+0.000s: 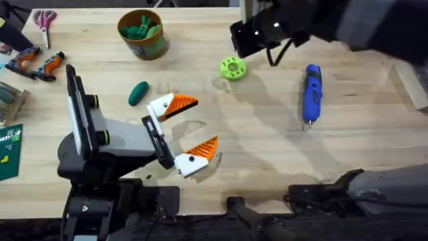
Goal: Pick up the gripper from the table and insert it into the empty holder that is missing its gripper. Then pick up a screw, insert it into the mounting hole, and use the screwdriver to tighten it. Finally, clean up the table by picking up the vegetable and placing it into the bucket.
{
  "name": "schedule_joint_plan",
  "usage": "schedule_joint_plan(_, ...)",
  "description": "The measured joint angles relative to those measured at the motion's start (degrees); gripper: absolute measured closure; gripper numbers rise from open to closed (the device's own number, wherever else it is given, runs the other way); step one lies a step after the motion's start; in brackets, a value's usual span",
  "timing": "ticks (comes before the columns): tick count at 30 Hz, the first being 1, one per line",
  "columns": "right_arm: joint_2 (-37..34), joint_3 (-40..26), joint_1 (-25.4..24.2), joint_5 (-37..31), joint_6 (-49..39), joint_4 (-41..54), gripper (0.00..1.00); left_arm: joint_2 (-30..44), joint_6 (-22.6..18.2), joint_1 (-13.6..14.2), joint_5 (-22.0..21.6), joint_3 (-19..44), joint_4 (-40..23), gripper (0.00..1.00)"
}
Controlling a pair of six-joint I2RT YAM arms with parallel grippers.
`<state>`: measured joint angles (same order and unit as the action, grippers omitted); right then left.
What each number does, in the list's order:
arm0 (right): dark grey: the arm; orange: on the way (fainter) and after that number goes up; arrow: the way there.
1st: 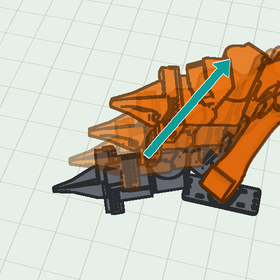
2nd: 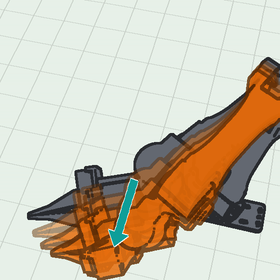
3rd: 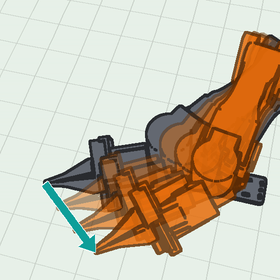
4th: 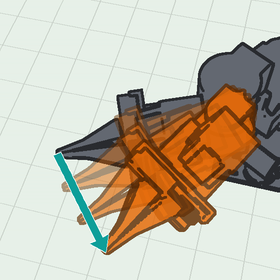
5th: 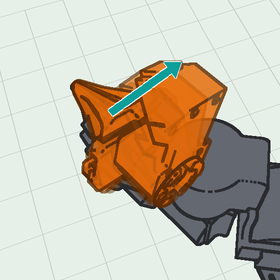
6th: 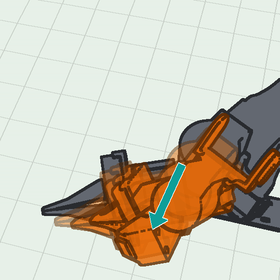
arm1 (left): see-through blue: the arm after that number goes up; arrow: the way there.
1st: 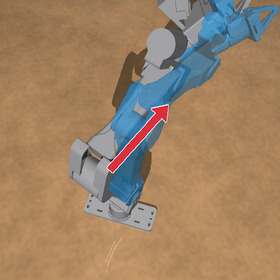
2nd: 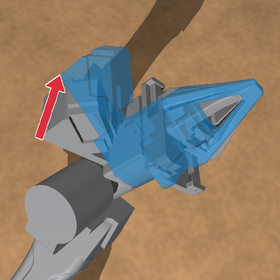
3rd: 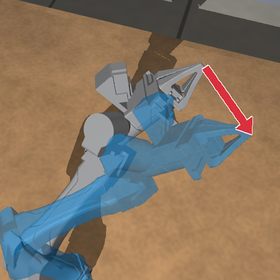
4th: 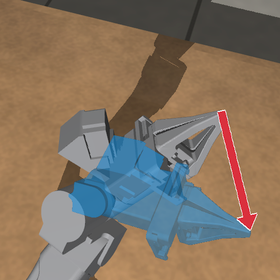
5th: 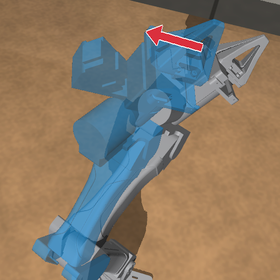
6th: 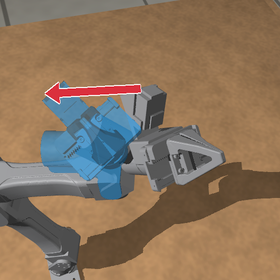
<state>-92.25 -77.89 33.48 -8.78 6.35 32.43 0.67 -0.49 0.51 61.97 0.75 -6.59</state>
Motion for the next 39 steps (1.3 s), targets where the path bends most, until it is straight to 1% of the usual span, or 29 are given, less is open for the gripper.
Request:
schedule_joint_plan(5, 4.49, -0.02, 2.67, 0.02, 0.49, 2.90, 0.994, 0.00, 0.02, 0.00, 0.00, 0.00, 0.00, 0.014)
schedule_joint_plan(9, 6.75, -0.75, 6.11, 0.43, 0.72, 5.98, 0.994, 0.00, 0.02, 0.00, 0.00, 0.00, 0.00, 0.014)
schedule_joint_plan(13, 6.74, -5.24, 9.94, 2.53, 0.81, 9.43, 0.994, 0.00, 0.02, 0.00, -0.02, 0.00, 0.00, 0.015)
schedule_joint_plan(18, 6.84, -10.55, 15.20, 3.62, 0.89, 10.57, 0.994, 0.02, 0.02, 0.00, -0.01, 0.00, 0.00, 0.015)
schedule_joint_plan(21, 6.90, -11.21, 18.65, 3.90, 0.90, 10.90, 0.994, 0.00, 0.02, 0.00, 0.00, 0.00, 0.00, 0.015)
schedule_joint_plan(22, 6.89, -11.21, 22.03, 4.11, 0.93, 11.19, 0.994, 0.01, 0.02, 0.00, -0.01, 0.00, 0.00, 0.015)
schedule_joint_plan(26, 6.87, -11.21, 25.95, 4.33, 1.68, 11.28, 0.994, 0.00, 0.01, 0.00, 0.00, 0.00, -0.01, 0.015)
schedule_joint_plan(31, 6.87, -11.21, 28.00, 6.73, 2.86, 11.09, 0.994, 0.00, 0.02, 0.00, -0.02, 0.00, 0.00, 0.015)
schedule_joint_plan(39, 6.60, -11.21, 28.50, 8.24, 3.08, 11.01, 0.994, 0.02, 0.00, 0.00, 0.00, 0.00, -0.02, 0.015)
